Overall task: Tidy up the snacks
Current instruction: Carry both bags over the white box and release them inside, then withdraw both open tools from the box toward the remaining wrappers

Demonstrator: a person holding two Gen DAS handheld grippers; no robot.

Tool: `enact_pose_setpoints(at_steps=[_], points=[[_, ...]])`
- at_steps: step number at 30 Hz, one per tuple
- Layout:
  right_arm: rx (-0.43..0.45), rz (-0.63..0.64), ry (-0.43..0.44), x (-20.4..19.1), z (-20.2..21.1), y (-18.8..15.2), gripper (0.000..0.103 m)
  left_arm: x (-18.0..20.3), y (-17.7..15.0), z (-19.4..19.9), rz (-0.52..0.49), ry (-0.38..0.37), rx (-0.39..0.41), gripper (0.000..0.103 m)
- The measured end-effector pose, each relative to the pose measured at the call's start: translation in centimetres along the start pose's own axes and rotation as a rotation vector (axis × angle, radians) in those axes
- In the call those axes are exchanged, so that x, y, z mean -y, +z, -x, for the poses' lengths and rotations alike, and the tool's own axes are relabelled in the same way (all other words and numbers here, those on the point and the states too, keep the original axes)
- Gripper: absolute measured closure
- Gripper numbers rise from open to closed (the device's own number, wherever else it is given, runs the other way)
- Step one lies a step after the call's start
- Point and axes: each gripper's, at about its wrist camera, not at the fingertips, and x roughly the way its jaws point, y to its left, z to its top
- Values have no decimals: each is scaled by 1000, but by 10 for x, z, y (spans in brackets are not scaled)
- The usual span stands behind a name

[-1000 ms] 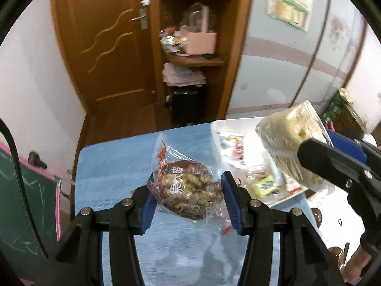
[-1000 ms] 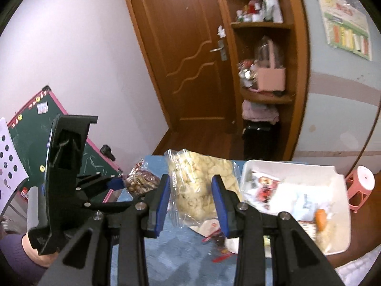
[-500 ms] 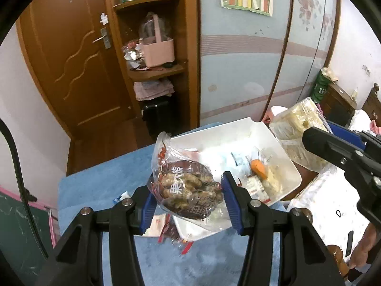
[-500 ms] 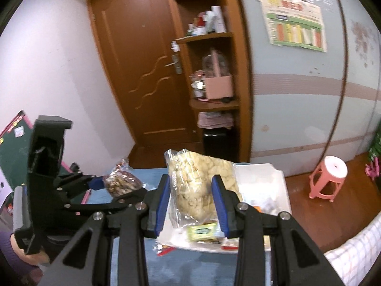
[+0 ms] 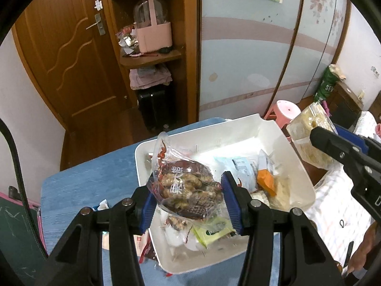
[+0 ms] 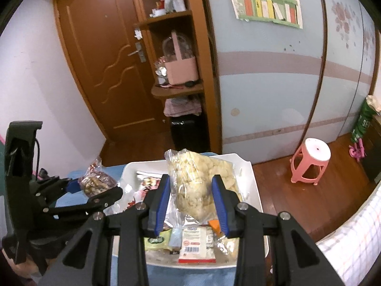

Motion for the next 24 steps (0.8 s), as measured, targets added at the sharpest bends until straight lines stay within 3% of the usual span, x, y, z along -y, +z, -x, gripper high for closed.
enact_pose_setpoints(at_steps=[3, 4, 6, 10, 14, 24], points=[[-27, -11, -27, 1, -14, 0, 64, 2, 3, -14, -3, 10, -2, 35], [-38, -27, -49, 3, -20, 0, 64, 3, 2, -16, -7, 3, -4, 20], [-46, -37, -43, 4, -25, -1, 64, 3, -1, -16, -13, 4, 2, 10], [-56, -45, -45, 2, -28, -4, 50, 8, -1, -21, -57, 39, -31, 10], [-49, -31, -30, -4, -20, -8, 49, 3, -4, -19, -60, 39, -65, 10], [8, 21, 14, -27, 27, -14, 49, -41, -12, 32, -7, 41, -27, 10]])
